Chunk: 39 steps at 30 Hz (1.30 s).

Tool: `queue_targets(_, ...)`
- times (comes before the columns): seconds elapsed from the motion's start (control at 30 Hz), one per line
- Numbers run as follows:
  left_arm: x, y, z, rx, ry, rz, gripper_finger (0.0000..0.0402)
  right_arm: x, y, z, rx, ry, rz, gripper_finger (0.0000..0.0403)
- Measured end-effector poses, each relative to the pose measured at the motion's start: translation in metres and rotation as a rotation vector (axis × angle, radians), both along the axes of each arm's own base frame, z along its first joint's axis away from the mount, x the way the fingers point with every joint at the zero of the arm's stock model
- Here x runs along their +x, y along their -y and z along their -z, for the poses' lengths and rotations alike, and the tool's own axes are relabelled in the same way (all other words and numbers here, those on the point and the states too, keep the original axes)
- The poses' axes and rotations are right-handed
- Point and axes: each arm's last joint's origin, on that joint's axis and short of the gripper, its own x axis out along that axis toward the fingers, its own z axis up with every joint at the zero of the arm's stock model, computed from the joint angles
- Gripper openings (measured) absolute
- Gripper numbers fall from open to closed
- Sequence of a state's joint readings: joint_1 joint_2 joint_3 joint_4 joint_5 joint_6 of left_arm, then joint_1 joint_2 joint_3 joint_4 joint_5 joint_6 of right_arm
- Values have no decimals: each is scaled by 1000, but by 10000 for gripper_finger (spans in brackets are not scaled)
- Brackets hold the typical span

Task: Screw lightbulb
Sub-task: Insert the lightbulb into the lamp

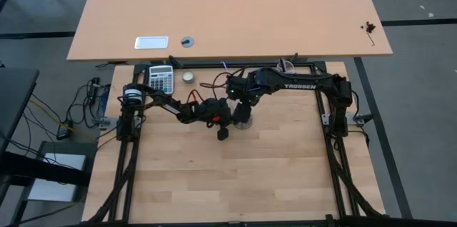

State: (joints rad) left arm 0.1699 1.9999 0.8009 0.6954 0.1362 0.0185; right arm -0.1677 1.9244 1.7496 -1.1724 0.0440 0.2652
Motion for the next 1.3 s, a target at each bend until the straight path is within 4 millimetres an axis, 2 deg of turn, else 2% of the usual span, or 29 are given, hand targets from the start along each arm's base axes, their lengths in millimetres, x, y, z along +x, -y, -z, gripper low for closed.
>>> queue_targets(0.07, 0, 0, 0, 1, 0, 0, 3, 0, 0, 0, 19, 9, 65, 186)
queue_targets(0.23, 0, 0, 0, 0, 0, 0, 3, 3, -1, -1, 11, 24, 29, 189)
queue_targets(0.57, 0, 0, 0, -1, 0, 0, 3, 3, -5, -35, -16, 35, -102, 191)
queue_targets(0.7, 0, 0, 0, -1, 0, 0, 4, 0, -6, -42, -27, 22, -158, 185)
queue_targets(0.87, 0, 0, 0, -1, 0, -1, 5, -5, -9, -44, -54, -39, -220, 142)
queue_targets(1.1, 0, 0, 0, -15, 1, -9, 5, -8, -18, -44, -69, -85, -301, 20)
queue_targets(1.3, 0, 0, 0, -20, 2, -12, 5, -15, -24, -44, -54, -151, -326, 13)
